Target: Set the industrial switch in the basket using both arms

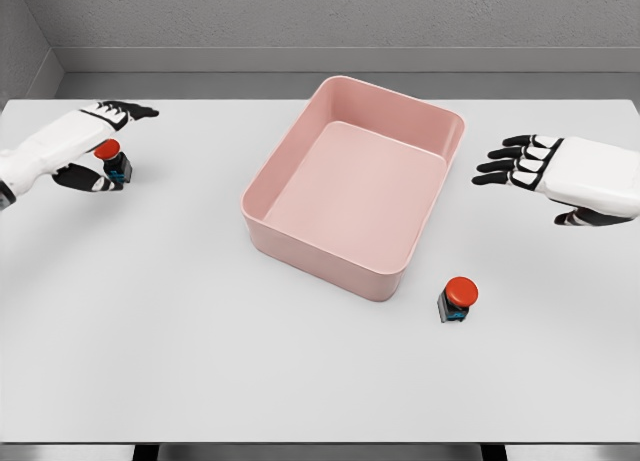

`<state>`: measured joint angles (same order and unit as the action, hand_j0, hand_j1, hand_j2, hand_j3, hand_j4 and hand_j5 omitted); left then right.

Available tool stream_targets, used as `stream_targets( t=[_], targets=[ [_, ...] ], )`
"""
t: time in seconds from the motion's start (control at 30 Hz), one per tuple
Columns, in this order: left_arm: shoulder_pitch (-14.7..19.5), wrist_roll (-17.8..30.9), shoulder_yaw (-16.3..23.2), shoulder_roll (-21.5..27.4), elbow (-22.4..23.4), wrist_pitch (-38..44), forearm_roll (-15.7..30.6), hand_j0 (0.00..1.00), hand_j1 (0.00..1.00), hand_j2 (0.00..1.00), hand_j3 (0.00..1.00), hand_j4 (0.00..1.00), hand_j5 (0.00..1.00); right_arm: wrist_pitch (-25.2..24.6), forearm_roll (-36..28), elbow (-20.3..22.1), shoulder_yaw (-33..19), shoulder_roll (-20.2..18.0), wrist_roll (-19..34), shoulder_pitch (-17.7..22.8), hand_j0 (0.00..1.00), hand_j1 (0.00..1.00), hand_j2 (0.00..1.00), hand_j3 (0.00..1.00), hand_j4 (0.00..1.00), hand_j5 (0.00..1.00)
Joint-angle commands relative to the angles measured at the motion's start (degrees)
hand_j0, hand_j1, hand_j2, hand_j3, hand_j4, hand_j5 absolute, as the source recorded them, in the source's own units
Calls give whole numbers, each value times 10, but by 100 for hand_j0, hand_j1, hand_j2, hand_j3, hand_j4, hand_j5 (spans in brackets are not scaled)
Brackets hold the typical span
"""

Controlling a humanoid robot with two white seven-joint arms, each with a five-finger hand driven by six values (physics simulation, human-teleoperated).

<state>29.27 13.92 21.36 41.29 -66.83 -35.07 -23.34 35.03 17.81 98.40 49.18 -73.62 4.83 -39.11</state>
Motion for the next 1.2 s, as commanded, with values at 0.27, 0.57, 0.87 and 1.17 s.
stream_targets(
  t=[0.27, 0.57, 0.87, 1.17],
  targets=[
    [31, 0, 32, -2, 57, 1, 1, 100, 100, 100, 100, 100, 100, 0, -1, -16, 47, -5, -3, 17, 100, 100, 100, 100, 100, 100],
    [58, 0, 61, -19, 113, 1, 1, 100, 100, 100, 100, 100, 100, 0, 1, -16, 81, -3, 0, 29, 100, 100, 100, 100, 100, 100],
    [73, 0, 83, -18, 121, 1, 3, 100, 100, 100, 100, 100, 100, 0, 2, -10, 97, 23, 22, 34, 87, 87, 87, 87, 87, 87],
    [86, 0, 90, -19, 148, 1, 3, 100, 100, 100, 100, 100, 100, 0, 2, -8, 96, 32, 22, 33, 92, 92, 92, 92, 92, 92]
  ],
)
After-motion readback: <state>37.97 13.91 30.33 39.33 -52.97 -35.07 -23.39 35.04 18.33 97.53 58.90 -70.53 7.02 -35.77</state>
